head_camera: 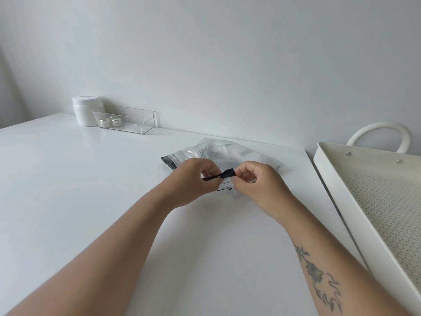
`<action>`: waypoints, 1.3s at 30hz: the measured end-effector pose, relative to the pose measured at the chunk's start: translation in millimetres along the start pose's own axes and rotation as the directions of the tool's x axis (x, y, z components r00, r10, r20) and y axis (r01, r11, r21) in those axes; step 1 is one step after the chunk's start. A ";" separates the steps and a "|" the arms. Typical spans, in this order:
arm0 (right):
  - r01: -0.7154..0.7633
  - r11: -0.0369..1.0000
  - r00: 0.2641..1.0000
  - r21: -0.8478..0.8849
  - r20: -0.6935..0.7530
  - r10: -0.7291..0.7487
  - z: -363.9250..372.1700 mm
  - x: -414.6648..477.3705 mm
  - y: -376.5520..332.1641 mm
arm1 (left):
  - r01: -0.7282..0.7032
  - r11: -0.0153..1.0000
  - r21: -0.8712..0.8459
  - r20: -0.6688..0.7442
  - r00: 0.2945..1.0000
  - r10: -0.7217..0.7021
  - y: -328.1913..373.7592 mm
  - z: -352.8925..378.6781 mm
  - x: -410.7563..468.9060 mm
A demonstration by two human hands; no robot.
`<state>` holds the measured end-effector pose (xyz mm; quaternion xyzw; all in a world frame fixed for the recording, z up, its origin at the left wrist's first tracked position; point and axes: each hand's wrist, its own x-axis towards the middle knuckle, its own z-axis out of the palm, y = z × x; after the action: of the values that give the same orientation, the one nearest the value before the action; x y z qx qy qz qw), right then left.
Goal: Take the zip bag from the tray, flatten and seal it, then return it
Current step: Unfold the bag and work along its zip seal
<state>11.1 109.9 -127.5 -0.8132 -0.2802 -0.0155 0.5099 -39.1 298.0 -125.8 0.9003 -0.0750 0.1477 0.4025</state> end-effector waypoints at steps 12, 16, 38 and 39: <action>-0.125 0.980 0.989 0.154 0.099 0.111 -1.4 -2.9 3.5 | 0.079 0.995 0.059 0.090 0.992 -0.084 6.4 1.3 -1.5; -0.146 0.969 0.985 0.199 0.118 0.124 -2.8 -2.9 4.0 | 0.080 0.995 0.061 0.089 0.992 -0.085 8.7 1.0 -2.8; -0.135 0.961 0.989 0.240 0.087 0.117 -3.2 -0.4 7.4 | 0.016 1.000 0.013 -0.028 1.000 -0.015 6.1 -0.6 1.5; -0.137 0.962 0.989 0.237 0.081 0.121 -3.8 -0.6 8.1 | 0.019 1.000 0.019 -0.028 0.999 -0.019 5.0 -1.5 1.6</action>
<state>15.5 103.8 -132.5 -0.7615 -0.2433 0.0789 0.5956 -39.1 295.8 -120.9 0.9027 -0.0595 0.1569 0.3961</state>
